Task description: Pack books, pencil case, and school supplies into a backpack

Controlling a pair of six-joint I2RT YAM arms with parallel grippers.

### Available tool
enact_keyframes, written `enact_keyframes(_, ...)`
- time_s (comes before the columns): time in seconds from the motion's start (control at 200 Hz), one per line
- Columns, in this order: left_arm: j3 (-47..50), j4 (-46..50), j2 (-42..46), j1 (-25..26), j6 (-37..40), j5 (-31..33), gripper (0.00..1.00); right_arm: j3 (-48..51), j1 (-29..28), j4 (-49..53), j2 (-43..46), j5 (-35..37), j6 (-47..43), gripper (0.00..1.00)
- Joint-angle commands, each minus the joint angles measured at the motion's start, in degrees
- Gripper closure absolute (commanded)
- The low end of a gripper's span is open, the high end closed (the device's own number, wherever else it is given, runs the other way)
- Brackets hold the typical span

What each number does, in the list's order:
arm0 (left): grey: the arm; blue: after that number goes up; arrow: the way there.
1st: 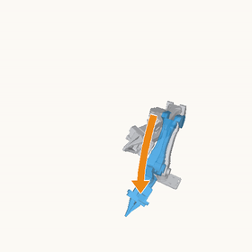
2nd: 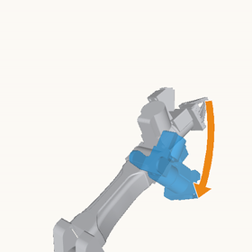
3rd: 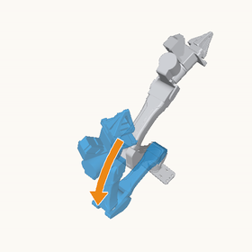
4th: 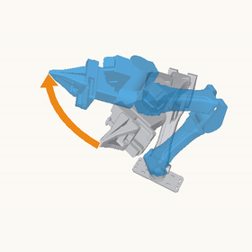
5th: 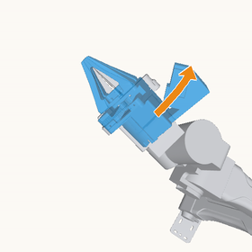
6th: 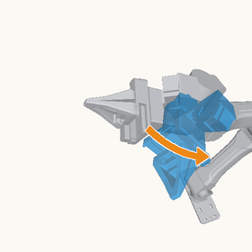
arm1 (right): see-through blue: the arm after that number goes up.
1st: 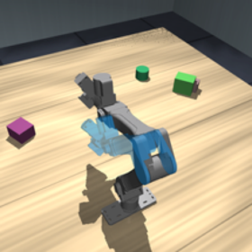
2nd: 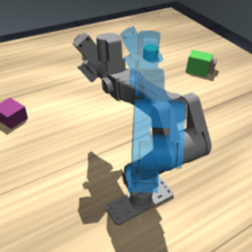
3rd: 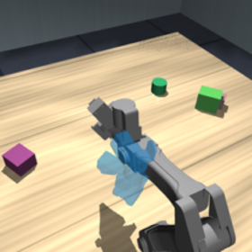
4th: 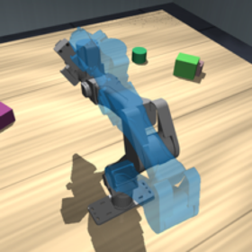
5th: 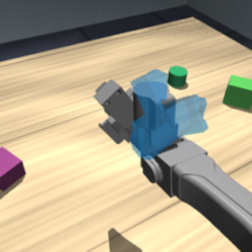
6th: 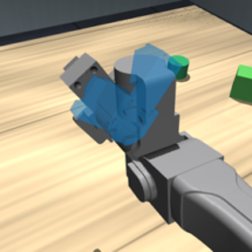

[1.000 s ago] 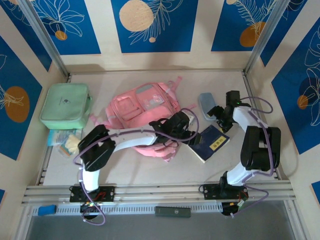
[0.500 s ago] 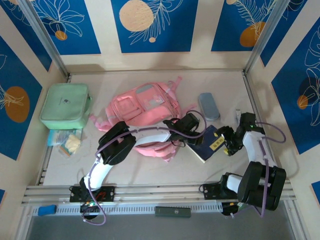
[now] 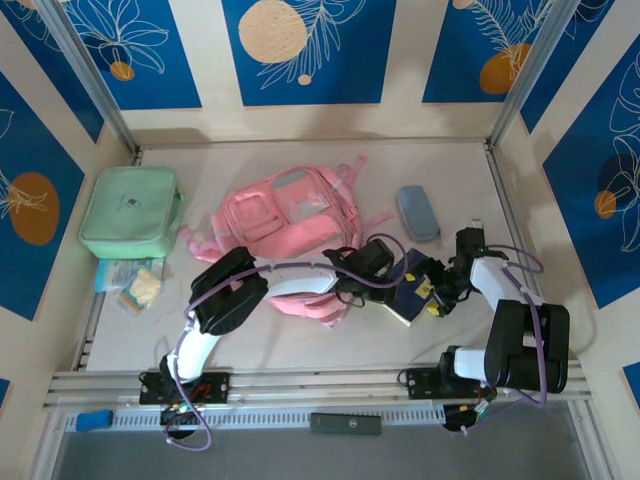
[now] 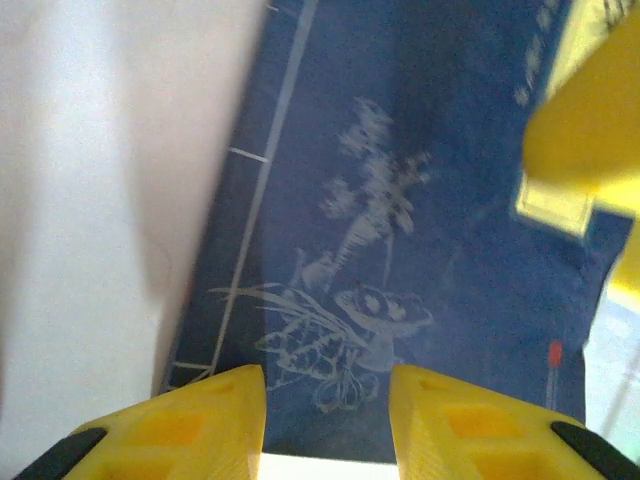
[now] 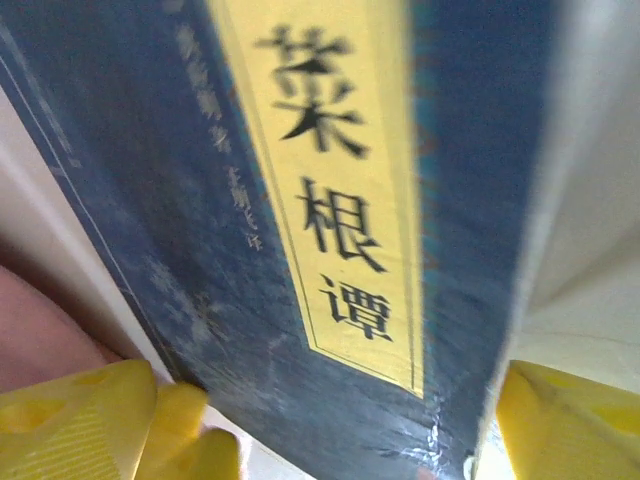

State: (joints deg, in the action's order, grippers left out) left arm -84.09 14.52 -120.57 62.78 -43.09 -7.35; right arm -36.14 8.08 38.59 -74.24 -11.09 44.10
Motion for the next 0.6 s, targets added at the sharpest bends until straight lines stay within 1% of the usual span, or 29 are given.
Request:
enact_keyframes(0.0,0.88,2.52,2.7,0.89,-0.92,1.48,0.62,-3.04,0.21,1.8,-0.12,0.13,-2.31,0.13)
enact_keyframes(0.075,-1.04,3.94,1.99,0.61,-0.27,2.25,0.61,-3.43,0.49,3.59,0.13,1.99,-3.21,0.13)
enact_keyframes(0.12,-1.87,4.55,1.62,0.46,-0.24,4.03,0.6,-3.3,0.92,4.59,0.15,2.76,-3.15,0.13)
enact_keyframes(0.205,-2.19,3.29,1.57,-0.52,-0.69,5.98,0.6,-2.2,1.49,4.6,0.41,2.19,-3.31,0.13)
enact_keyframes(0.34,-3.84,4.12,0.93,-2.21,-1.3,9.39,0.54,-1.06,0.89,4.41,0.35,2.54,-3.69,0.12)
enact_keyframes(0.415,-5.14,4.57,-0.43,-2.74,-1.21,9.9,0.54,-0.14,0.19,3.1,0.28,1.09,-3.75,0.12)
enact_keyframes(0.59,-7.9,5.55,-4.58,-3.11,-0.91,8.59,0.54,0.29,-1.22,1.42,-1.72,0.17,-3.06,0.12)
